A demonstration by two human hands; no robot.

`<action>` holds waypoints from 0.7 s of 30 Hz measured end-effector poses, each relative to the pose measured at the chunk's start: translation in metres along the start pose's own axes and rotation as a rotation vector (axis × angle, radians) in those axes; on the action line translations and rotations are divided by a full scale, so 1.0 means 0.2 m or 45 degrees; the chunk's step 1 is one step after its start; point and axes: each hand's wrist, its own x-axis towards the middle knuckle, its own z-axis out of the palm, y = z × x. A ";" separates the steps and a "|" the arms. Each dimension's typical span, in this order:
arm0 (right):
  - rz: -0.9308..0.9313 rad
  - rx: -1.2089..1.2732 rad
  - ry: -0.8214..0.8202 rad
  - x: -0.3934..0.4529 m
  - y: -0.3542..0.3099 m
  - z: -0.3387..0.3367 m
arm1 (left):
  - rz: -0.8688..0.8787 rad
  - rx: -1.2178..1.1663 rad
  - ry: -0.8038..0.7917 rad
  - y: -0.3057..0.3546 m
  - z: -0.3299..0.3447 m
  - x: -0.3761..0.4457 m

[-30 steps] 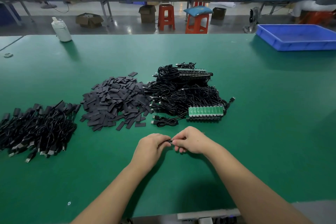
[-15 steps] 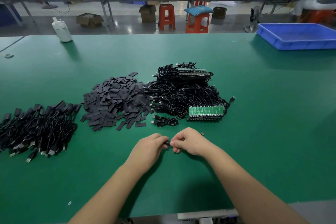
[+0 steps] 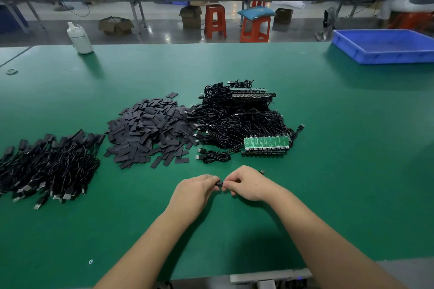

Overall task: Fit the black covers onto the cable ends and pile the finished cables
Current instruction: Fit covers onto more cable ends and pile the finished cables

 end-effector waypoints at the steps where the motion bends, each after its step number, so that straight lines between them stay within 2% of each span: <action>1: 0.000 0.000 -0.003 0.00 0.00 0.00 | 0.008 -0.017 -0.011 0.01 0.01 0.00; 8: -0.011 -0.078 0.015 -0.02 -0.01 0.00 | 0.008 -0.073 -0.041 0.02 0.02 0.00; 13: 0.008 -0.183 0.011 -0.02 -0.03 0.02 | -0.014 0.066 -0.133 0.02 0.03 0.01; 21: 0.015 -0.276 -0.013 -0.03 -0.04 0.03 | 0.087 0.298 -0.281 0.00 0.04 0.00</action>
